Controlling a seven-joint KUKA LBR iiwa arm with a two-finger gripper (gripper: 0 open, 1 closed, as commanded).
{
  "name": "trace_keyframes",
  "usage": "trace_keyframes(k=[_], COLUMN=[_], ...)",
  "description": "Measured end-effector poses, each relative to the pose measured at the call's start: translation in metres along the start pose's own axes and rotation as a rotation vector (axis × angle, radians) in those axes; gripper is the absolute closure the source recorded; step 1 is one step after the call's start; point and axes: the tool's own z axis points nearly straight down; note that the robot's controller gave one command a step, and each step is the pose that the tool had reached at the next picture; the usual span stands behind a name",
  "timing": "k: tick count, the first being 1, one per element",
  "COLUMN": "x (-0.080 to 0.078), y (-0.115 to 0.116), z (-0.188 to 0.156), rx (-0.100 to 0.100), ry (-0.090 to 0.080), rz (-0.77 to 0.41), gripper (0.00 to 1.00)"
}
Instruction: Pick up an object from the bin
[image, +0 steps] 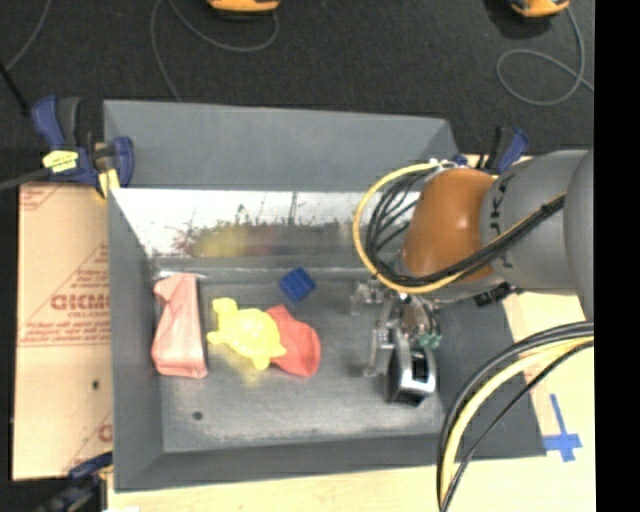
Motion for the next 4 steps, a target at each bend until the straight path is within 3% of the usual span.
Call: trace_keyframes(k=[1, 2, 3, 4], x=[-0.006, -0.009, 0.003, -0.017], y=[0.021, 0.037, 0.079, 0.101], z=[0.007, 0.01, 0.015, 0.017], rx=[0.003, 0.002, 0.002, 0.003], ry=[-0.003, -0.003, -0.005, -0.006], rz=[-0.048, -0.274, -0.115, -0.226], gripper=[0.0, 0.0, 0.0, 0.0])
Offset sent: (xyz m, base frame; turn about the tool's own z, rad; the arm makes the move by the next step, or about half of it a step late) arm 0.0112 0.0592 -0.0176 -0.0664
